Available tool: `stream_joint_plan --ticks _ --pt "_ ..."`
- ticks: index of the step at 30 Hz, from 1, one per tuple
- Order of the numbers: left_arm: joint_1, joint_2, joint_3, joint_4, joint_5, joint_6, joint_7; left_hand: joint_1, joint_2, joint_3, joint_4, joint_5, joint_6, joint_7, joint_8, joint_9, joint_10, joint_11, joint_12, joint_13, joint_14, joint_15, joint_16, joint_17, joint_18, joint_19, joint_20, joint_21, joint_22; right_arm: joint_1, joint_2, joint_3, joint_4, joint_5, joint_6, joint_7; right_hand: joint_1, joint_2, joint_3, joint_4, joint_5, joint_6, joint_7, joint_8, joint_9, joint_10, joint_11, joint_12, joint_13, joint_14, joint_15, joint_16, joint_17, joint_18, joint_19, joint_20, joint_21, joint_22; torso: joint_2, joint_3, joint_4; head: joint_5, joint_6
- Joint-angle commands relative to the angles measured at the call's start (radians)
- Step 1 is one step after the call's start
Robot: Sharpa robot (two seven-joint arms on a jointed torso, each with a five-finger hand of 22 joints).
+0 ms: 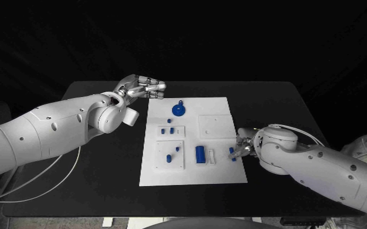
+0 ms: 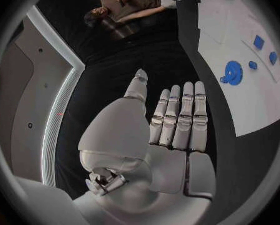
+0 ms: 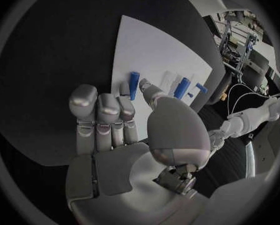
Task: Assemble the parts on the task board
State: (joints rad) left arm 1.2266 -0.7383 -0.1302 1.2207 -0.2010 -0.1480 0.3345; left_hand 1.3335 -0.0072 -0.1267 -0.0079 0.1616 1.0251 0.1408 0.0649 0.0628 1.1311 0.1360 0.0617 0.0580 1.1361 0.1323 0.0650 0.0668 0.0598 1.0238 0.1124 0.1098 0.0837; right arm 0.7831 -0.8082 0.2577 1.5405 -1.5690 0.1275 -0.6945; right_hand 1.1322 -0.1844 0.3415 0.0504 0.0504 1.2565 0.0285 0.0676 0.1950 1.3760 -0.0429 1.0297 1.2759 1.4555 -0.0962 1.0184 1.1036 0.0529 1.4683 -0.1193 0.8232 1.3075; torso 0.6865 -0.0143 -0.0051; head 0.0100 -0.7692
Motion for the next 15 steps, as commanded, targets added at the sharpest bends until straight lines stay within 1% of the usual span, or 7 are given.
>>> stream_joint_plan --ticks 1,5,7,9,11,14,15 --pt "0.001 0.001 0.0 0.003 -0.002 0.005 0.01 -0.005 0.002 -0.002 0.001 -0.002 0.001 0.003 -0.001 0.001 -0.003 -0.004 0.0 0.0 -0.004 -0.001 -0.003 0.0 0.003 0.003 0.005 0.007 -0.002 -0.005 0.011 -0.009 -0.01 -0.048 0.012 -0.031 -0.006 0.006 0.004 0.006 -0.002 -0.001 0.001 -0.003 -0.001 0.003 -0.006 -0.007 -0.002 0.004 -0.002 0.0 0.0 -0.012 0.027 -0.004 -0.001 0.101 0.0 0.0003 -0.0006 0.0 -0.001" --pt "0.001 0.001 0.0 0.003 -0.002 0.006 0.01 -0.006 0.003 -0.002 0.003 -0.002 0.0 0.004 -0.001 0.001 -0.004 -0.003 0.0 0.001 -0.005 -0.001 -0.003 0.0 0.003 0.003 0.005 0.007 -0.002 -0.007 0.024 -0.019 -0.021 -0.051 0.004 -0.031 -0.001 0.011 0.012 0.002 -0.002 -0.005 0.002 -0.004 -0.001 0.001 -0.006 -0.013 -0.005 0.004 -0.003 -0.001 -0.001 -0.012 0.027 -0.004 -0.003 0.101 0.0 0.0006 0.0005 0.0 -0.002" --pt "0.001 0.001 0.0 0.003 -0.002 0.006 0.009 -0.006 0.003 -0.002 0.003 -0.002 0.0 0.004 -0.001 0.001 -0.004 -0.003 0.0 0.001 -0.005 -0.001 -0.003 0.0 0.003 0.003 0.005 0.007 -0.002 -0.007 0.029 -0.023 -0.027 -0.052 0.001 -0.031 0.016 0.028 0.029 -0.007 -0.002 -0.012 0.001 -0.006 -0.004 0.0 -0.007 -0.014 -0.005 0.004 -0.003 -0.001 -0.001 -0.012 0.027 -0.005 -0.005 0.1 0.0 0.0004 0.0008 0.0 -0.002" --pt "0.001 0.001 0.0 0.003 -0.002 0.007 0.009 -0.006 0.003 -0.002 0.003 -0.002 0.0 0.004 -0.001 0.001 -0.004 -0.003 0.0 0.001 -0.005 -0.001 -0.003 0.0 0.003 0.003 0.005 0.007 -0.002 -0.008 0.034 -0.027 -0.035 -0.052 0.001 -0.031 0.037 0.049 0.083 -0.04 0.002 -0.038 0.012 -0.006 -0.018 -0.003 -0.001 -0.012 -0.004 0.005 0.001 -0.002 -0.003 -0.011 0.027 -0.002 -0.006 0.1 0.0 0.0 0.0004 0.0 -0.003" --pt "0.001 0.001 0.0 0.003 -0.002 0.007 0.008 -0.006 0.003 -0.002 0.003 -0.002 0.0 0.004 -0.001 0.001 -0.004 -0.003 0.0 0.001 -0.005 -0.001 -0.003 0.0 0.003 0.003 0.005 0.007 -0.002 -0.008 0.038 -0.032 -0.041 -0.051 0.001 -0.03 0.033 0.059 0.121 -0.094 0.114 -0.056 0.021 -0.005 -0.038 -0.008 0.005 -0.01 -0.002 0.004 0.004 -0.003 -0.005 -0.007 0.027 0.003 -0.006 0.1 0.0 -0.0004 -0.0005 0.001 -0.003" --pt "0.001 0.002 0.0 0.003 -0.002 0.008 0.007 -0.007 0.002 -0.002 0.003 -0.003 -0.002 0.004 -0.001 0.001 -0.004 -0.003 0.0 0.001 -0.005 -0.001 -0.003 0.0 0.003 0.003 0.005 0.007 -0.002 -0.008 0.042 -0.042 -0.05 -0.048 0.005 -0.029 -0.01 0.088 0.174 -0.205 0.206 -0.062 0.029 -0.005 -0.075 -0.015 0.009 -0.008 -0.005 0.003 0.009 -0.003 -0.01 0.0 0.026 0.009 -0.006 0.101 0.0 -0.0003 -0.0003 0.001 -0.004" --pt "0.001 0.002 0.0 0.003 -0.002 0.008 0.007 -0.007 0.002 -0.002 0.003 -0.003 -0.002 0.004 -0.001 0.001 -0.004 -0.003 0.0 0.001 -0.005 -0.001 -0.003 0.0 0.003 0.003 0.005 0.007 -0.002 -0.008 0.044 -0.044 -0.053 -0.047 0.006 -0.029 -0.02 0.095 0.186 -0.231 0.223 -0.064 0.033 -0.005 -0.083 -0.017 0.01 -0.008 -0.006 0.003 0.01 -0.002 -0.011 0.001 0.025 0.01 -0.005 0.101 0.0 -0.0003 -0.0002 0.001 -0.003"
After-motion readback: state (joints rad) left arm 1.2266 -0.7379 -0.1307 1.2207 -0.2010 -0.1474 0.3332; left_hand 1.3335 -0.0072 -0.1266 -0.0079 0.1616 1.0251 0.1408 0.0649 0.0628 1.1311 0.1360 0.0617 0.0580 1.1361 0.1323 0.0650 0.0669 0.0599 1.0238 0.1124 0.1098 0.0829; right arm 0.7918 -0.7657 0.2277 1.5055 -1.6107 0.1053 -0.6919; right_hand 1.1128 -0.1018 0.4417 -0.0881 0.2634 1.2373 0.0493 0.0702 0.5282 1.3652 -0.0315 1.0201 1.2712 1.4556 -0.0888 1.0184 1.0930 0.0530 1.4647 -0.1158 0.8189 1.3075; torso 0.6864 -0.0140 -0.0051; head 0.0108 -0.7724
